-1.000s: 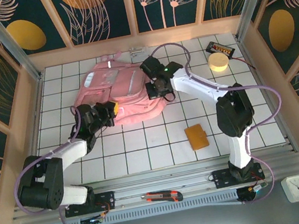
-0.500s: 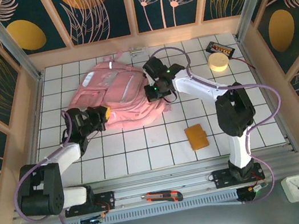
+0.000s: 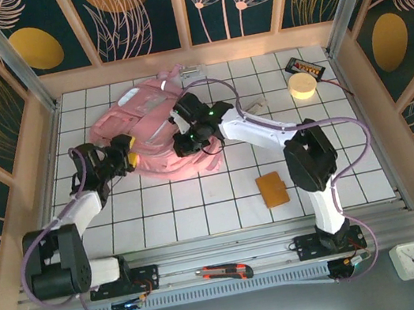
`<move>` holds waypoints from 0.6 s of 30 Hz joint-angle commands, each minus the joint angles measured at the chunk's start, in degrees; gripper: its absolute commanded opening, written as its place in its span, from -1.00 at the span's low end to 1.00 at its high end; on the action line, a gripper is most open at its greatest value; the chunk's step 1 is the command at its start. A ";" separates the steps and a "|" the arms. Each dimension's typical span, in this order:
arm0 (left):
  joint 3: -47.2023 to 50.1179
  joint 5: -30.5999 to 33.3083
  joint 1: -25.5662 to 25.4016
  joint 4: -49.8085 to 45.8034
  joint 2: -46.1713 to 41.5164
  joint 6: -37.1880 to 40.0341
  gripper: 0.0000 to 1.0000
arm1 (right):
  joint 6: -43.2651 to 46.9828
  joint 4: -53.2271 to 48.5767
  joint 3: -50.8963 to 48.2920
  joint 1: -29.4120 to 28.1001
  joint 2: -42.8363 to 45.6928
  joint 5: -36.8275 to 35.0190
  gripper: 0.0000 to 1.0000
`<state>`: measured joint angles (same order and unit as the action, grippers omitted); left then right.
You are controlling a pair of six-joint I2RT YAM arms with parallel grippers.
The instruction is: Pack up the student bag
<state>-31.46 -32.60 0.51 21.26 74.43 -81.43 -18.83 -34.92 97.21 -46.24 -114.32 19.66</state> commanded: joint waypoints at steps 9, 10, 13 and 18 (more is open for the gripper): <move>6.40 1.42 -8.38 3.80 -4.86 -7.73 0.24 | 0.26 -0.94 5.24 -1.24 -1.95 3.54 -1.00; 6.63 1.48 -8.81 5.10 -4.38 -8.62 0.23 | 0.20 -0.87 5.14 -1.31 -1.86 3.41 -1.00; 5.75 1.75 -9.54 5.73 -3.48 -8.95 0.17 | -0.02 -0.87 5.16 -1.73 -1.60 3.21 -1.00; 4.36 1.76 -10.42 8.12 -0.37 -9.56 -0.01 | 0.05 -0.79 4.72 -2.76 -1.00 2.51 -1.00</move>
<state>-25.63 -30.83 -9.34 25.61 72.58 -88.23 -18.79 -36.42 99.77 -47.46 -115.92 21.10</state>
